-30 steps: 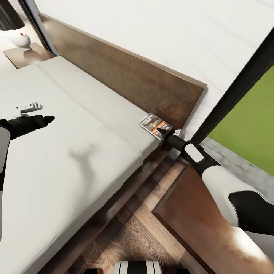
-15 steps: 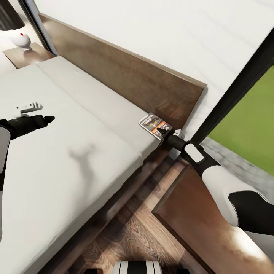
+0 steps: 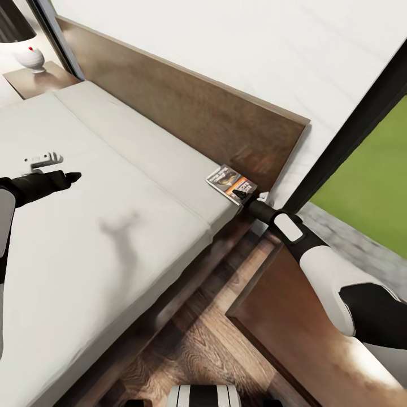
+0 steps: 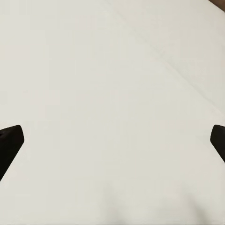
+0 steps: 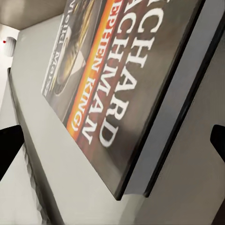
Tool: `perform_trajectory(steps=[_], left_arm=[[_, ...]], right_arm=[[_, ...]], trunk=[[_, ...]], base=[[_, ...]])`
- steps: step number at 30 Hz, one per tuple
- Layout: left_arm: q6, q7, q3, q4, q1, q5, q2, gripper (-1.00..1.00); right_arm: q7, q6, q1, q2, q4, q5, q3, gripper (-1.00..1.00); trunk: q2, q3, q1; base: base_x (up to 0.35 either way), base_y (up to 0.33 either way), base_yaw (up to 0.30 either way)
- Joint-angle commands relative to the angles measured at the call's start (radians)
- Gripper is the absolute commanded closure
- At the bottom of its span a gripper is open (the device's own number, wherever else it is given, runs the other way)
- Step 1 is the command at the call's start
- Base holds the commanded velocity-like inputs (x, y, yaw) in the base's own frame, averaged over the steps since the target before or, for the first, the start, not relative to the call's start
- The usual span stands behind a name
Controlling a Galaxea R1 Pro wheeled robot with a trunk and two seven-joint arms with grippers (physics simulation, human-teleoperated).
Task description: In the bedroom, move the book from the bed onto either nightstand, and place the two sandals side by side next to the bed.
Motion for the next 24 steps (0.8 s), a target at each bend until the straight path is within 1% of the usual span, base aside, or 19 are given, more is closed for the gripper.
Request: perform_trajectory(steps=[1, 8, 15, 24], left_arm=[[0.003, 0.009, 0.0, -0.001, -0.001, 0.011, 0.0, -1.0], [0.003, 0.009, 0.0, -0.001, -0.001, 0.011, 0.0, -1.0], [0.003, 0.009, 0.0, -0.001, -0.001, 0.011, 0.0, -1.0], [0.003, 0.009, 0.0, -0.001, -0.001, 0.01, 0.001, -1.0]], right_arm=[[0.001, 0.003, -0.001, -0.001, 0.0, -0.006, 0.004, -1.0], [0.002, 0.003, -0.001, -0.001, -0.001, -0.006, 0.004, -1.0], [0.001, 0.004, -0.001, 0.0, -0.001, -0.008, 0.004, -1.0], [0.001, 0.003, -0.001, 0.0, -0.001, -0.008, 0.004, -1.0]], trunk=[[0.0, -0.001, 0.0], [0.0, -0.001, 0.0], [0.0, -0.001, 0.0], [0.0, -0.001, 0.0]], base=[[0.0, 0.0, 0.0], [0.0, 0.0, 0.012], [0.0, 0.0, 0.135], [0.0, 0.0, 0.021]])
